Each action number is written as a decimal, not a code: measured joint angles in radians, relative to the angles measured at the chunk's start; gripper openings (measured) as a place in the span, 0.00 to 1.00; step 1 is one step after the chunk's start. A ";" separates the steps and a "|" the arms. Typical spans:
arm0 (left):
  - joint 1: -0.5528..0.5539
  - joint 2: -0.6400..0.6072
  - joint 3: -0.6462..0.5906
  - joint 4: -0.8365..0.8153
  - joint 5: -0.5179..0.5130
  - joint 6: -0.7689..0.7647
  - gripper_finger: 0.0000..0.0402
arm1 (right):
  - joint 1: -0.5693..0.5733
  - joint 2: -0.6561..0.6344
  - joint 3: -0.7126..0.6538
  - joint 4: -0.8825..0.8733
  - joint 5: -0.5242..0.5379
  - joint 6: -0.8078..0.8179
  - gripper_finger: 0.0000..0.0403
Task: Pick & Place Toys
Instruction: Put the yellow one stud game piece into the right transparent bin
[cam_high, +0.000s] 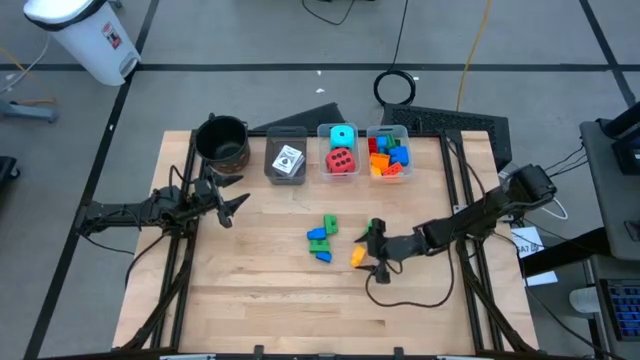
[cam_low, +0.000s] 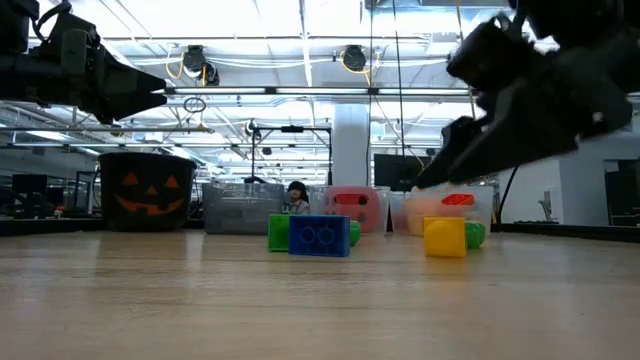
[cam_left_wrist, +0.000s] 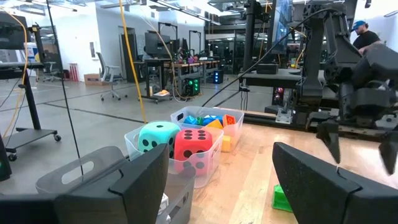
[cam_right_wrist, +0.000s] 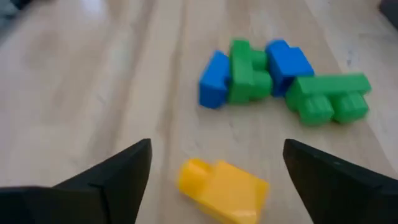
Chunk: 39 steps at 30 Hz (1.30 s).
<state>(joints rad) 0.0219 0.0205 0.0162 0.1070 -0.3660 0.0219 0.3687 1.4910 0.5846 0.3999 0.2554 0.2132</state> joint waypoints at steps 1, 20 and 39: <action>0.000 0.000 0.000 0.000 0.000 0.000 0.73 | 0.000 0.013 0.000 -0.005 0.013 -0.011 0.84; 0.000 0.000 0.000 0.000 0.000 0.000 0.73 | -0.074 0.205 0.000 0.097 -0.129 -0.070 0.82; 0.000 0.000 0.000 0.000 0.000 0.000 0.73 | -0.075 0.155 -0.002 0.084 -0.154 -0.125 0.60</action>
<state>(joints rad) 0.0219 0.0208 0.0162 0.1067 -0.3659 0.0219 0.2939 1.6463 0.5831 0.4838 0.1014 0.0880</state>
